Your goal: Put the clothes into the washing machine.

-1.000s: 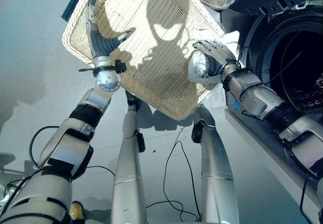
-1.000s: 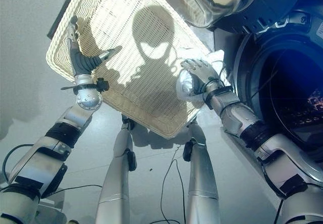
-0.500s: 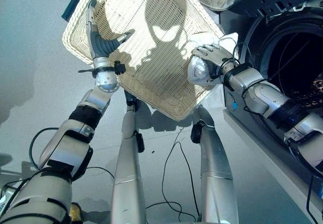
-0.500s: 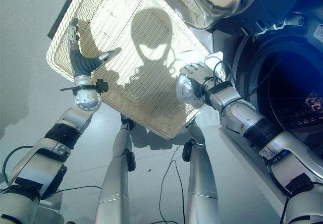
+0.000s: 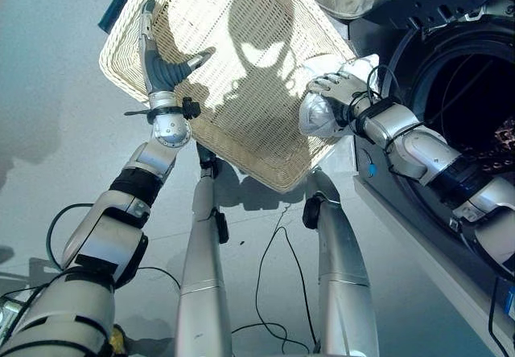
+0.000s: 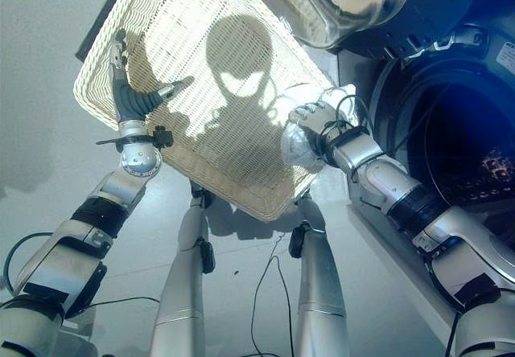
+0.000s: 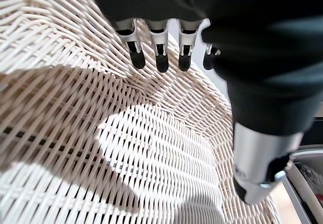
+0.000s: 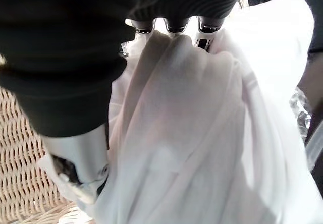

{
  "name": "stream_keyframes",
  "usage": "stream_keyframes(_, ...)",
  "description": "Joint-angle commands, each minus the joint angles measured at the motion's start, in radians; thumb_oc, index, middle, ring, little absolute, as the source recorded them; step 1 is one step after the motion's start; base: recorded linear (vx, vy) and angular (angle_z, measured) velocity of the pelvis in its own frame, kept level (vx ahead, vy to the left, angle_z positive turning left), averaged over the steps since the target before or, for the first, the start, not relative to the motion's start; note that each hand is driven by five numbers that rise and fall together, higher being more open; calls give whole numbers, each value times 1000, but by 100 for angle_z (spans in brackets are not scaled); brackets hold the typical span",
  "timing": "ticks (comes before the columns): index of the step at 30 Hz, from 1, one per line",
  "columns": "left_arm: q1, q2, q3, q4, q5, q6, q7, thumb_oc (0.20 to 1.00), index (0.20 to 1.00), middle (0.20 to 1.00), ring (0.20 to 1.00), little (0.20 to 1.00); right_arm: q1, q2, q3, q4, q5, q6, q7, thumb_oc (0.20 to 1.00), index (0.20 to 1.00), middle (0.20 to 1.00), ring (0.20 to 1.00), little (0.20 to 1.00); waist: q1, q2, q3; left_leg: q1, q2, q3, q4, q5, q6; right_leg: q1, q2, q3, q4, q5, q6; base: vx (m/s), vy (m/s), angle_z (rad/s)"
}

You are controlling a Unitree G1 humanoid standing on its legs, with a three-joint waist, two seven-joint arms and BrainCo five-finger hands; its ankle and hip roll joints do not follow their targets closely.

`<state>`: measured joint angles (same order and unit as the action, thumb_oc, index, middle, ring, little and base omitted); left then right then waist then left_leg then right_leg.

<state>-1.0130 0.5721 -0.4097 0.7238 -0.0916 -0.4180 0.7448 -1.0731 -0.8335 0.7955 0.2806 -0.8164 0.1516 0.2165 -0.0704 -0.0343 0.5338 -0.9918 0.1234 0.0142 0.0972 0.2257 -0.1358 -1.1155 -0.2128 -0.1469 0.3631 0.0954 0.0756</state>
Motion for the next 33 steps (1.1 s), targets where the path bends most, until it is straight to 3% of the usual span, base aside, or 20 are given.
stream_keyframes(1,3,20,54,-58,45,-37,11,1000,1000,1000,1000,1000,82,-24,17,-9,-39,-7,31,1000,1000,1000,1000,1000,10,-25,-14,-48,40,-18,79,-40,-58,38,-3,22,-123,103,151,0,0,0)
stream_keyframes(2,1,17,54,-56,49,-35,15,1000,1000,1000,1000,1000,83,-22,16,-6,-45,-5,26,200,200,200,200,200,9,-24,-14,-50,40,-18,81,-40,-58,37,-3,23,-122,102,151,0,0,0)
stream_keyframes(28,-8,15,43,-45,56,-45,39,1000,1000,1000,1000,1000,75,-18,23,69,-59,-19,-61,200,200,200,200,200,8,-20,-14,-47,38,-17,72,-40,-55,37,-3,24,-130,105,151,0,0,0)
stream_keyframes(33,-8,9,45,-47,60,-43,41,1000,1000,1000,1000,1000,83,-10,11,66,89,5,-65,200,200,200,200,200,8,-19,-14,-47,39,-17,71,-40,-55,35,-4,25,-129,104,150,0,0,0)
